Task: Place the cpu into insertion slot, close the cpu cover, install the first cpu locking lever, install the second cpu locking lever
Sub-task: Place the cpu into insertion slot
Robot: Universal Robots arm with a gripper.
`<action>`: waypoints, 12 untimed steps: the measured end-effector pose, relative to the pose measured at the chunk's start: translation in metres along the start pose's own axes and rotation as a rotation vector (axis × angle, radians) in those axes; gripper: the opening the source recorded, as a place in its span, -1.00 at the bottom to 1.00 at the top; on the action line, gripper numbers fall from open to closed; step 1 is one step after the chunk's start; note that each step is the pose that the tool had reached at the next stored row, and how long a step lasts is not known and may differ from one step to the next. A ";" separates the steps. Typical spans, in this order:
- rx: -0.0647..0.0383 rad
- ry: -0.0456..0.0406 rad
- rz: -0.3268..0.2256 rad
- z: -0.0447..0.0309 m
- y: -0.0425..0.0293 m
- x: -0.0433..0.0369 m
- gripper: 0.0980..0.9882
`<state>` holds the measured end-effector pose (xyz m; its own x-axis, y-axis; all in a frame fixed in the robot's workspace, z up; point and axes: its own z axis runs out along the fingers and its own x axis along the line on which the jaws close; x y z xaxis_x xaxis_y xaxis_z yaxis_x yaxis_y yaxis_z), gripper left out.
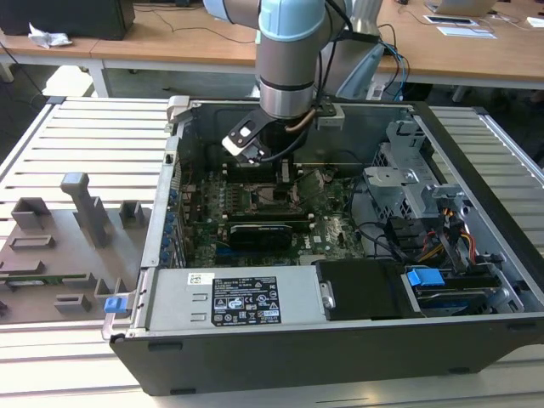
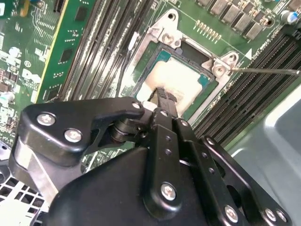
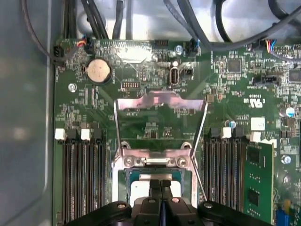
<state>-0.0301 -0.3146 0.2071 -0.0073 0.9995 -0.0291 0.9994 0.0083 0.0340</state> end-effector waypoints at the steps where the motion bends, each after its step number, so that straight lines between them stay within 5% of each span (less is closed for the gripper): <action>1: 0.001 -0.0018 0.000 -0.0049 0.0000 -0.0005 -0.98; 3: 0.001 -0.0017 0.000 -0.0165 0.0005 -0.0008 -0.98; 12: 0.002 -0.0016 0.000 -0.0436 0.0025 -0.0016 -0.98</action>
<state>-0.0291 -0.3149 0.2509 -0.0074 0.9995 -0.0307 0.9994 0.0084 0.0321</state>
